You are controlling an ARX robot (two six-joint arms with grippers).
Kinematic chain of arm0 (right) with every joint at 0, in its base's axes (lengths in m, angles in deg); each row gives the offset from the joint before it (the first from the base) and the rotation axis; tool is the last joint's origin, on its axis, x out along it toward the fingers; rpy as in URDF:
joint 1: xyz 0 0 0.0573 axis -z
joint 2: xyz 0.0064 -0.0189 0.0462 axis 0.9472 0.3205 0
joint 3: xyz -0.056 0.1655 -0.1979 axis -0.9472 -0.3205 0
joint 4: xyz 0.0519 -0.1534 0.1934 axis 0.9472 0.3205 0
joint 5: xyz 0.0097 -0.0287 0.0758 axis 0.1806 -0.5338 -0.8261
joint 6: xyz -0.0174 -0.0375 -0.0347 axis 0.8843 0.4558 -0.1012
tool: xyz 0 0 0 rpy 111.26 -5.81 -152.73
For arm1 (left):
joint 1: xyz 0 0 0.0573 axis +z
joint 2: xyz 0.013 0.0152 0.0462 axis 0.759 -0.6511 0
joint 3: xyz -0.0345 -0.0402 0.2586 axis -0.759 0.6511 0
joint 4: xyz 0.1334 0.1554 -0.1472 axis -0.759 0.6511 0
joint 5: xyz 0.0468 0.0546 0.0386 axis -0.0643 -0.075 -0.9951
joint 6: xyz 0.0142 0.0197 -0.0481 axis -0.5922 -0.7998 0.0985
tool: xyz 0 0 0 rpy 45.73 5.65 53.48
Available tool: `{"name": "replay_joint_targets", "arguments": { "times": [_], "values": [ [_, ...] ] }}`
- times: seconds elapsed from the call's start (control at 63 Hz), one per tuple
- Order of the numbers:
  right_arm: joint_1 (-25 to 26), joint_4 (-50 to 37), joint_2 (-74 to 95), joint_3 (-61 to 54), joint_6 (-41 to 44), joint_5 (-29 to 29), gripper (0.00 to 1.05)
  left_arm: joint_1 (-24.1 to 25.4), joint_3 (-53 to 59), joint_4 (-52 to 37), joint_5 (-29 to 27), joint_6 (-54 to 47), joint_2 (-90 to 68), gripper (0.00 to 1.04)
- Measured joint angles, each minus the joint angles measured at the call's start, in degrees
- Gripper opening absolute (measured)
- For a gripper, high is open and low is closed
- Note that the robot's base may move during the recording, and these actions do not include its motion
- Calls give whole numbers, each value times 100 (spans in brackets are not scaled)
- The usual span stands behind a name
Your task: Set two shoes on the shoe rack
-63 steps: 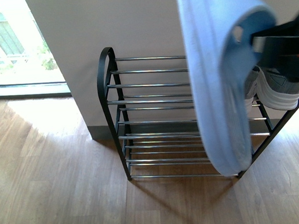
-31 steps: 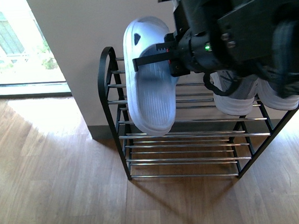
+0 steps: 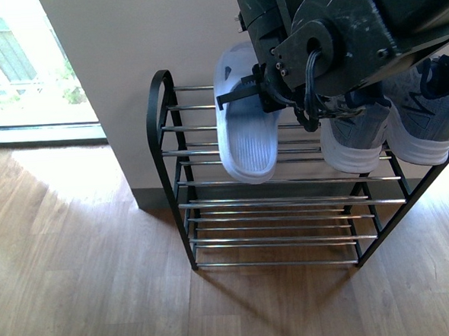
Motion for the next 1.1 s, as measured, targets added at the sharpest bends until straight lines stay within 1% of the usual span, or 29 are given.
{"name": "replay_joint_targets", "arguments": {
  "times": [0.191, 0.413, 0.508, 0.524, 0.572, 0.683, 0.73, 0.746, 0.778, 0.794, 0.826, 0.905, 1.0, 1.032, 1.096],
  "values": [
    [168, 599, 247, 507, 92, 22, 1, 0, 0, 0, 0, 0, 0, 2],
    [291, 588, 289, 640, 260, 55, 2, 0, 0, 0, 0, 0, 0, 2],
    [304, 483, 282, 597, 271, -11, 15, 0, 0, 0, 2, 0, 0, 2],
    [304, 452, 267, 562, 271, -37, 19, 0, 0, 0, 2, 0, 0, 2],
    [304, 407, 236, 490, 269, -74, 24, 0, 0, 0, 0, 0, 0, 2],
    [297, 243, -17, 105, 212, -315, 42, 0, 0, 0, 0, 0, 0, 2],
    [293, 195, -131, -28, 184, -391, 47, 0, 0, 0, 0, 0, 0, 2],
    [291, 166, -221, -122, 125, -459, 50, 0, 0, 0, 0, 0, 0, 2],
    [289, 146, -321, -225, 74, -540, 54, 0, 0, 0, 0, 0, 0, 2],
    [289, 127, -431, -334, 46, -636, 57, 0, 0, 0, 0, 0, 0, 2],
    [289, 94, -546, -446, 9, -728, 61, 0, 0, 0, 2, 0, 0, 2],
    [286, -35, -990, -859, -155, -1014, 73, 0, 0, 0, 0, 0, 0, 2],
    [286, -334, -1937, -1764, -538, -1611, 95, 0, 0, 0, 0, 0, 0, 2],
    [286, -448, -2173, -2015, -636, -1757, 97, 0, 0, 0, 0, 0, 0, 2],
    [280, -643, -2575, -2444, -761, -1980, 95, 0, 0, 0, 0, 0, 0, 2]
  ]
}}
